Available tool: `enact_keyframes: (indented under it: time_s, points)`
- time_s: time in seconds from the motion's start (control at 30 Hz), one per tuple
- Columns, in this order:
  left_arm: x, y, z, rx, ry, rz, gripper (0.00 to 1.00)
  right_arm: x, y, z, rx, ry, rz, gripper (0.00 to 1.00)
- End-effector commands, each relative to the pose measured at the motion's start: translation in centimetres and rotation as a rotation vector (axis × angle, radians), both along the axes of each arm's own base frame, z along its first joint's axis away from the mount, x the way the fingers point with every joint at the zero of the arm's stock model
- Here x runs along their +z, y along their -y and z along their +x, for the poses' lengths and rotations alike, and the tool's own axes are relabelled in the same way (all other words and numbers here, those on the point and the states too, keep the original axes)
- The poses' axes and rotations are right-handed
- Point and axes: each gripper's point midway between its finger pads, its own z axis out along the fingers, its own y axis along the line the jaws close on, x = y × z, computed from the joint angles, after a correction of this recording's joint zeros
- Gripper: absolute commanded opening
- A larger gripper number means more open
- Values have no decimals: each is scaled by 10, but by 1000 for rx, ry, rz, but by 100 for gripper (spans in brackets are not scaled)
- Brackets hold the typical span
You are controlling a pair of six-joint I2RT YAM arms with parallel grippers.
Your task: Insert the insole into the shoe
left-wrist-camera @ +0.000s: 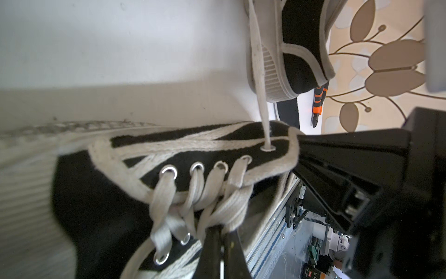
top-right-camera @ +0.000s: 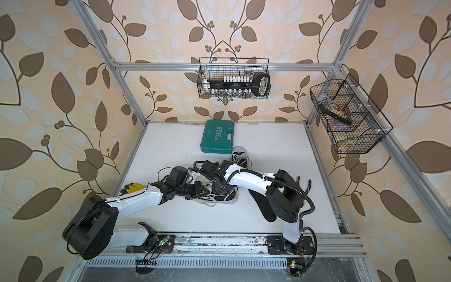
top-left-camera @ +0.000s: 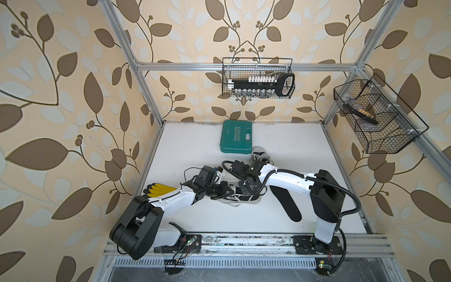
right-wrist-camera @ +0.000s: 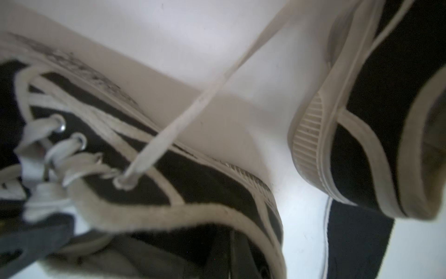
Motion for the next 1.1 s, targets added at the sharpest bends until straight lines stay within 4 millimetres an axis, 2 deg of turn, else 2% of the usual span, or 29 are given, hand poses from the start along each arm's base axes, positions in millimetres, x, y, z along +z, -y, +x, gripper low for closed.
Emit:
enact_keyframes:
  time_s: [0.0,0.07,0.13,0.2,0.27,0.4,0.5,0.67,0.73,0.8,0.87,0.93,1.0,1.07]
  points:
    - [-9,-5,-6,6,-30,33,0,-36,6,9,-6,-47,-34,0]
    - [-9,-6,-6,8,-31,32,0,-28,11,12,10,-23,-72,0]
    - [-9,-6,-6,9,-31,33,0,-7,17,13,22,12,-114,0]
    - [-8,-6,-6,9,-26,33,0,15,26,8,31,35,-173,0]
    - [-8,-6,-5,10,-23,34,0,28,37,-2,21,30,-221,0]
    - [-8,-6,-5,9,-22,35,0,21,55,-25,-8,-35,-262,0]
    - [-10,-6,-5,8,-27,38,0,2,66,-35,-12,-83,-303,0]
    - [-9,-6,-5,8,-25,33,0,-47,66,-35,-22,-192,-259,0]
    - [-8,-6,-5,9,-22,31,0,-39,60,-31,-3,-184,-264,0]
    - [-8,-6,-5,11,-22,31,0,-17,52,-27,12,-151,-238,0]
    - [-7,-6,-5,11,-22,31,0,14,42,-25,26,-116,-202,0]
    - [-7,-5,-4,12,-25,29,0,30,33,-28,30,-121,-143,0]
    - [-6,-4,-3,9,-23,29,0,30,26,-36,26,-161,-88,0]
    - [-3,-4,-2,9,-18,28,0,10,20,-48,18,-216,-45,0]
